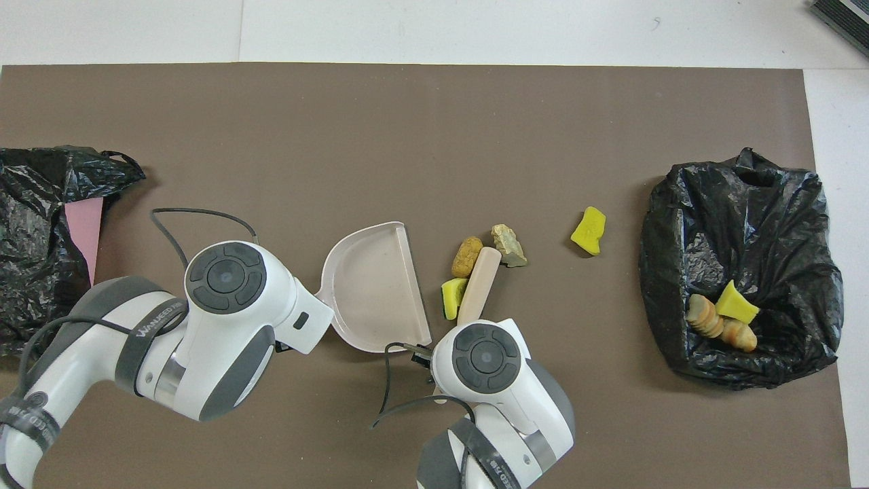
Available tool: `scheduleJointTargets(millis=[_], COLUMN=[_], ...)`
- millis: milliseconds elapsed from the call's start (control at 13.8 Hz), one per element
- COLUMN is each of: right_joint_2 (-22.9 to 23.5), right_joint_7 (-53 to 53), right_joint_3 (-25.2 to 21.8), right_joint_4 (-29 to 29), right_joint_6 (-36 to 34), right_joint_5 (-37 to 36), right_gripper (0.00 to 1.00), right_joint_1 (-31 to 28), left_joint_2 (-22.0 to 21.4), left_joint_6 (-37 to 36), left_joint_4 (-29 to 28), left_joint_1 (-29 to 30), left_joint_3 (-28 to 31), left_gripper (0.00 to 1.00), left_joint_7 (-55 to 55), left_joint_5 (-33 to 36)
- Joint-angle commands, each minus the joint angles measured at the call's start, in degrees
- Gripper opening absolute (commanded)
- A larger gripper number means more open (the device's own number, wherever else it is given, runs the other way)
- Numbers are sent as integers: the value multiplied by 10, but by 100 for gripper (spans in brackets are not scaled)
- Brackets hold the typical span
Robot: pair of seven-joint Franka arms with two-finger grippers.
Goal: Sweep and dump trash in bin
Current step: 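Sweep debris with the right gripper into the dustpan held by the left gripper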
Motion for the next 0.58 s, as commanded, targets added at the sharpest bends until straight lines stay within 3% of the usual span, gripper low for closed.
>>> scheduleJointTargets(millis=[0,217,507], right_joint_2=[6,4,20], right_joint_7=[-105,-205,-209], right_joint_3=[4,22,44], right_joint_4=[10,19,94], right_joint_6=[-5,-6,-41], right_joint_5=[10,67,59], right_gripper=[0,0,0], right_joint_1=[0,6,17], left_joint_2=[-13,-12,-12], left_joint_6=[12,14,25], left_joint_4=[-15,-15,-15], left_joint_1=[-5,-4,-2], left_joint_3=[7,7,7], left_gripper=[0,0,0], left_joint_7=[-12,-12,-9], left_joint_5=[13,13,12])
